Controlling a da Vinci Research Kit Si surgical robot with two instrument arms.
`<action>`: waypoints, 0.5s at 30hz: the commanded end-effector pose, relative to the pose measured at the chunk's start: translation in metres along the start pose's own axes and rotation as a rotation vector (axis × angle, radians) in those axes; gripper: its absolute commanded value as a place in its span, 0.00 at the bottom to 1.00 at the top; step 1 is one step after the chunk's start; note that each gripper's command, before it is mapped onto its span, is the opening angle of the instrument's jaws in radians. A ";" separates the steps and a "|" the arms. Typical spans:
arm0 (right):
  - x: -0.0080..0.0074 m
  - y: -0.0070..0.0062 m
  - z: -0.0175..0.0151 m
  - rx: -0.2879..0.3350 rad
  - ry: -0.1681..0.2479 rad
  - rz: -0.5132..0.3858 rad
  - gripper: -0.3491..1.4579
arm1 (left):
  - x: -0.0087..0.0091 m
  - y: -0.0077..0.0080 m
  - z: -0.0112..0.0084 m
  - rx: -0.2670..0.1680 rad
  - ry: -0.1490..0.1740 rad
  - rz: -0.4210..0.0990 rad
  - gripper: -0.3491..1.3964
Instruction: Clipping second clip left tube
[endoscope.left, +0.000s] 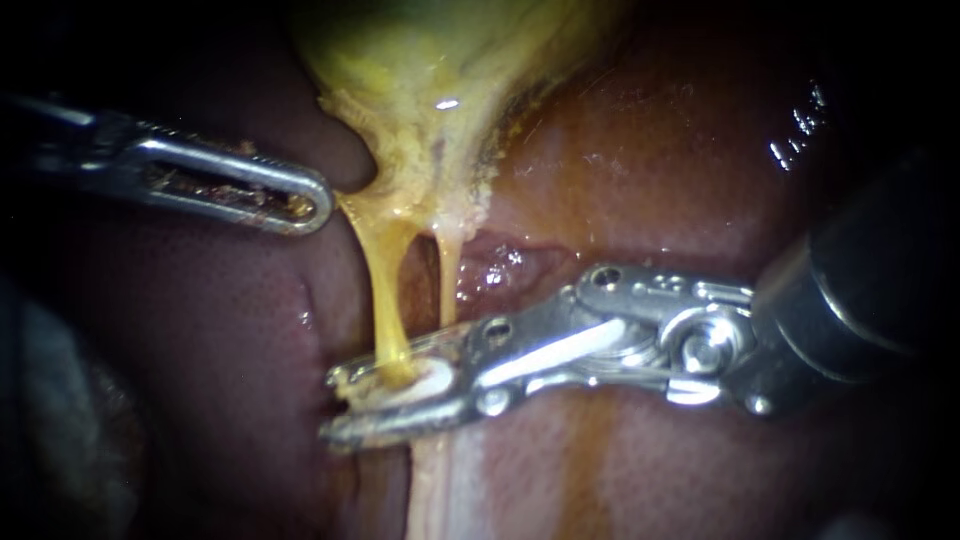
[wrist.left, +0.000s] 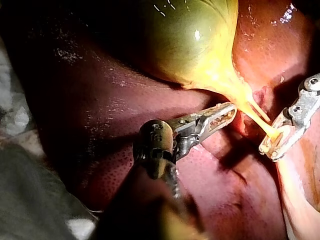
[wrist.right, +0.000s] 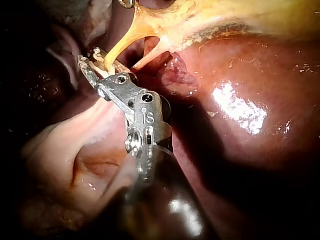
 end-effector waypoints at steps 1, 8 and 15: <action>0.0000 0.0000 0.0000 0.000 -0.001 0.017 0.13 | 0.0000 0.0000 0.0000 0.000 0.000 0.000 0.00; -0.0006 -0.0001 -0.0006 0.031 -0.023 0.158 0.00 | -0.0001 -0.0001 0.0001 -0.002 -0.001 0.001 0.00; -0.0008 0.0000 -0.0005 0.063 -0.047 0.147 0.00 | -0.0001 -0.0002 0.0002 -0.002 -0.001 0.001 0.00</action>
